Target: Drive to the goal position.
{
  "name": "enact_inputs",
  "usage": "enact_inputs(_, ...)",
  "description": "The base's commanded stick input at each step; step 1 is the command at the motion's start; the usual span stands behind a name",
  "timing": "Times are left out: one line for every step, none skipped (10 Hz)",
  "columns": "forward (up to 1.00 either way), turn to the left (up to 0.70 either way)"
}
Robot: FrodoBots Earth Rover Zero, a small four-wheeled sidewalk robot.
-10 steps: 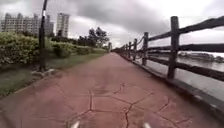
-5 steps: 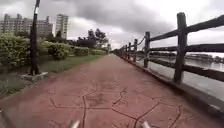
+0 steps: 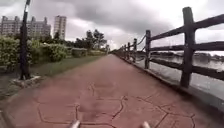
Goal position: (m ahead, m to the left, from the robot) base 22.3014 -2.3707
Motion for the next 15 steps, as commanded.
enact_inputs(0.50, 0.00)
enact_inputs(0.50, 0.00)
enact_inputs(0.50, 0.00)
enact_inputs(0.50, 0.00)
enact_inputs(0.50, 0.00)
enact_inputs(0.50, 0.00)
enact_inputs(0.50, 0.00)
enact_inputs(0.50, 0.00)
enact_inputs(0.50, 0.00)
enact_inputs(0.50, 0.00)
enact_inputs(0.50, 0.00)
enact_inputs(0.50, 0.00)
enact_inputs(0.50, 0.00)
enact_inputs(0.50, 0.00)
enact_inputs(0.50, 0.00)
